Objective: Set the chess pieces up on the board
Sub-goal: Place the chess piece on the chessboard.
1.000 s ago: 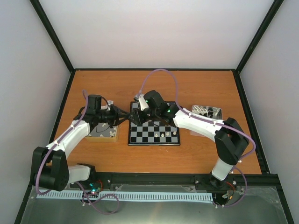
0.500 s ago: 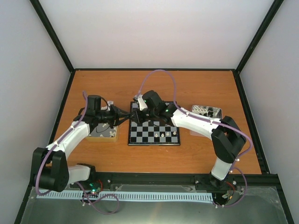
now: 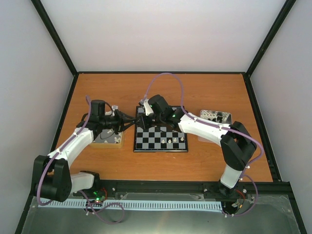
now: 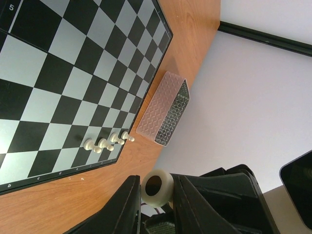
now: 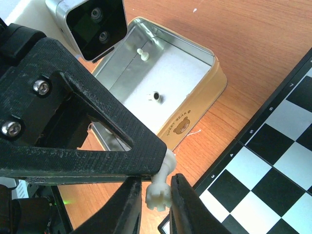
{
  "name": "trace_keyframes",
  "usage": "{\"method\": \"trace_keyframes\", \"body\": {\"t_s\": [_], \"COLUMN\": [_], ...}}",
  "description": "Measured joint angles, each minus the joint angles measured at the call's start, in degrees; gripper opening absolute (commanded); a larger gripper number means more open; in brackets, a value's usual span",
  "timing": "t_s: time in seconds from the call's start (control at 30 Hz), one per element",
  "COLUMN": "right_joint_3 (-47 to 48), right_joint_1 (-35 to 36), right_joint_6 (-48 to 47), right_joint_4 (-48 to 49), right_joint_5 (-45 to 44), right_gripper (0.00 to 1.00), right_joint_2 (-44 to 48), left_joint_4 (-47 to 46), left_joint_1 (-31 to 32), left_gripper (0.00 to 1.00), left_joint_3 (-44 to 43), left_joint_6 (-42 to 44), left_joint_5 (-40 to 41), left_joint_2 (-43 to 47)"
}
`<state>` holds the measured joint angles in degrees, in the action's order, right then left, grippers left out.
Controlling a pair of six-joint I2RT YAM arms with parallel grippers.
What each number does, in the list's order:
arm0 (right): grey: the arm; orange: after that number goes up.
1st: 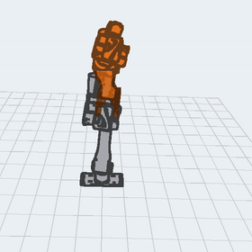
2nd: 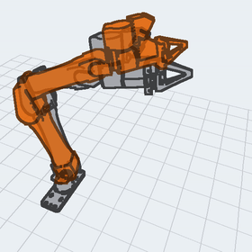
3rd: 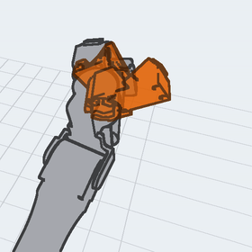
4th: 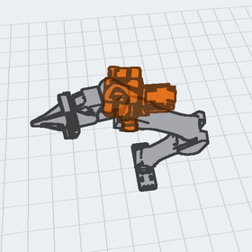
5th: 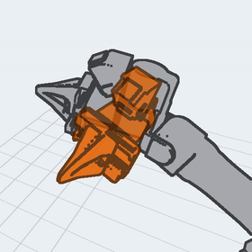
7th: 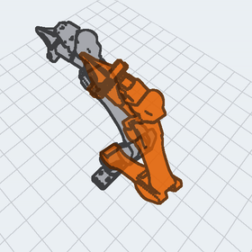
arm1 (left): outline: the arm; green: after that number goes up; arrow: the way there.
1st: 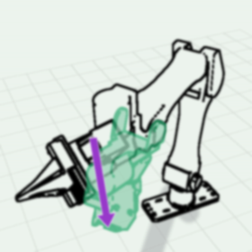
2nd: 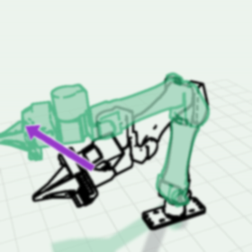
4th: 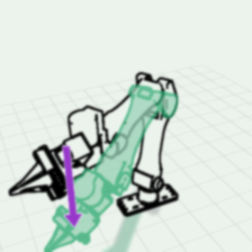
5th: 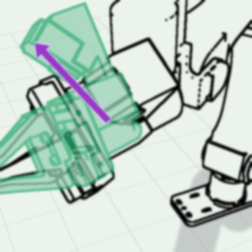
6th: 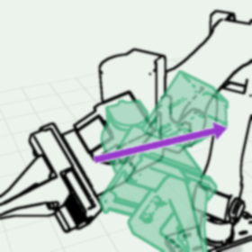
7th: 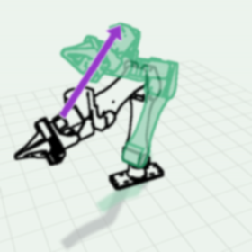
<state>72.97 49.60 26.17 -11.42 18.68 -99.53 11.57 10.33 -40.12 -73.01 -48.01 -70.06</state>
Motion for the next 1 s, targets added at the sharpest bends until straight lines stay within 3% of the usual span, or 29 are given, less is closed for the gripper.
{"method": "trace_keyframes", "body": {"t_s": [0.2, 0.3, 0.37, 0.43, 0.53, 0.77, 1.0], "right_joint_3": [0.0, 0.0, 0.0, 0.0, 0.0, -3.0, -11.3], "right_joint_1": [0.0, 0.0, 0.0, 0.0, -0.1, -0.1, -0.5], "right_joint_6": [-0.6, -1.2, -1.7, -2.2, -3.1, -5.4, -2.9], "right_joint_4": [0.0, -0.1, -0.2, -0.3, -0.5, -8.3, -25.6], "right_joint_5": [-0.3, -0.5, -1.3, -2.1, -4.4, -12.2, -21.2], "right_gripper": [0.08, 0.06, 0.05, 0.04, 0.03, 0.03, 0.04], "right_joint_2": [0.0, 0.0, 0.0, 0.1, 0.1, 5.8, 18.2], "left_joint_4": [-0.1, -0.1, -0.1, -0.1, 0.5, 4.0, 12.8], "left_joint_1": [0.0, 0.0, 0.0, 0.0, 0.1, 0.1, 0.1], "left_gripper": [0.20, 0.26, 0.35, 0.51, 0.64, 0.67, 0.67], "left_joint_3": [0.0, 0.0, 0.1, 0.1, 0.1, -1.7, -8.3], "left_joint_6": [0.0, 0.0, 0.0, 0.1, 0.1, 3.5, 14.5], "left_joint_5": [0.0, 0.0, 0.0, 0.0, -0.2, 2.1, 12.0], "left_joint_2": [0.0, 0.0, 0.0, 0.0, 0.0, 0.0, -0.7]}}
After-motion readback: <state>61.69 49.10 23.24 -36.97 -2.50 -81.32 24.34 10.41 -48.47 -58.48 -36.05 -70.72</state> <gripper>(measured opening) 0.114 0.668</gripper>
